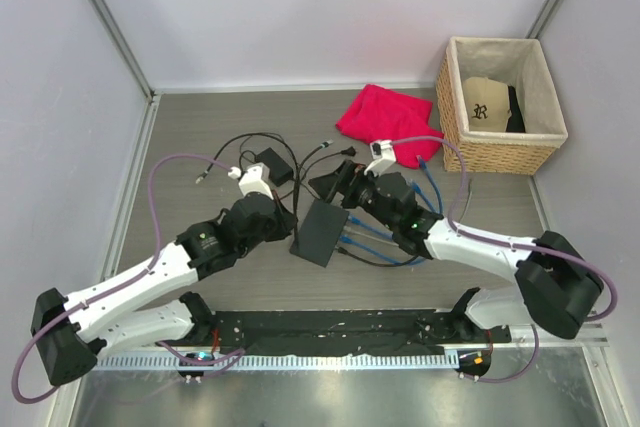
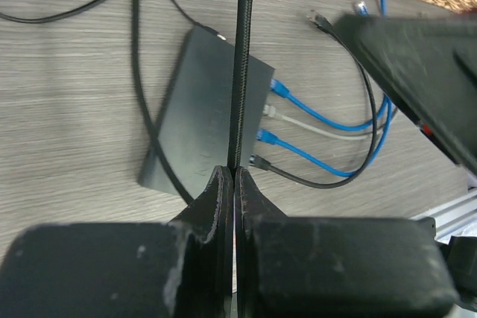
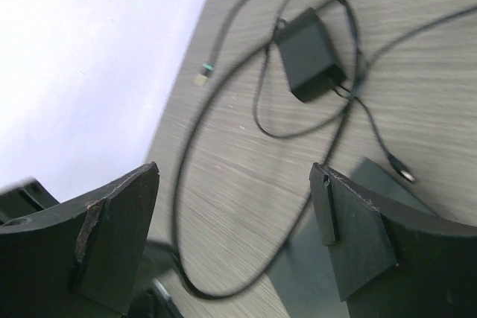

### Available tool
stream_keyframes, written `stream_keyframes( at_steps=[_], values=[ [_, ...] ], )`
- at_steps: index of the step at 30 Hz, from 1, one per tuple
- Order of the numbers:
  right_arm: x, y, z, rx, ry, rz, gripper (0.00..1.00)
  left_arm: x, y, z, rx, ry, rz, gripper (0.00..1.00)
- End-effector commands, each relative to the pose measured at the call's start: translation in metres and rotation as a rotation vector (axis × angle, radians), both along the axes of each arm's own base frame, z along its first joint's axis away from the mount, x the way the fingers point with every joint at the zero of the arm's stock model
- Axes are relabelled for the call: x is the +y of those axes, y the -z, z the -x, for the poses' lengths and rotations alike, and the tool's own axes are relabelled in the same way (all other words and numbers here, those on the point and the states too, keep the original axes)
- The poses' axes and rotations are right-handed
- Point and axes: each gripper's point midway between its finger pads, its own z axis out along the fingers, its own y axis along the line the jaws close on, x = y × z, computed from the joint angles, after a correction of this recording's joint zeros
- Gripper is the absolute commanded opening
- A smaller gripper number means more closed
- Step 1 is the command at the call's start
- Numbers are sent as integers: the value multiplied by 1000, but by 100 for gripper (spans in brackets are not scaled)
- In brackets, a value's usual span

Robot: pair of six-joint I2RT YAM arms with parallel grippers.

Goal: Insert the plug into the switch port

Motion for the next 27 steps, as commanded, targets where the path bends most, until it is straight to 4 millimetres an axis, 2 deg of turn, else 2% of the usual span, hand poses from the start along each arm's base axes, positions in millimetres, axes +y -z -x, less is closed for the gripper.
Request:
stream_keyframes(
  at_steps=[1, 2, 4, 6, 7, 9, 12, 13, 14, 15, 16, 17, 18, 19, 21, 22, 27],
  values=[
    [23, -58, -17, -71, -7, -179, 91, -17, -9, -5, -42, -9, 48, 0],
    [27, -49, -20, -51, -7, -168, 90, -20, -9, -4, -47, -2, 45, 0],
    [36, -53, -22, -41, -36, -176, 89, -22, -9, -4, -53, 4, 39, 0],
    [46, -37, -23, 9, -63, -146, 86, -24, -8, -3, -59, 11, 29, 0],
    [54, -39, -22, 23, -89, -154, 85, -24, -7, -4, -60, 14, 24, 0],
    [64, -22, -19, 79, -138, -132, 80, -25, -8, -4, -68, 20, 20, 0],
    [74, -12, -13, 127, -189, -132, 71, -25, -9, -4, -76, 24, 15, 0],
    [75, -10, -9, 134, -211, -134, 66, -26, -9, -4, -78, 28, 12, 0],
    [77, -11, -8, 135, -222, -144, 50, -25, -9, -4, -80, 28, 11, 0],
    [77, -13, -5, 133, -233, -152, 38, -26, -9, -3, -81, 35, 11, 0],
    [76, -16, -3, 130, -239, -156, 23, -27, -9, -3, -83, 40, 9, 4],
    [75, -17, -2, 123, -241, -146, 4, -26, -7, -3, -81, 40, 4, 9],
    [73, -21, -1, 116, -242, -144, 1, -25, -6, -2, -83, 38, 5, 16],
    [69, -37, 0, 83, -238, -149, 1, -23, -6, -3, -88, 25, 4, 31],
    [57, -37, -1, 69, -201, -74, 1, -14, -3, -4, -98, -10, 3, 43],
    [51, -50, 1, 43, -188, -69, 1, -6, -4, -9, -111, -60, 2, 51],
    [18, -44, 8, 42, -112, 41, 1, 25, 10, -17, -118, -192, -88, 64]
  ],
)
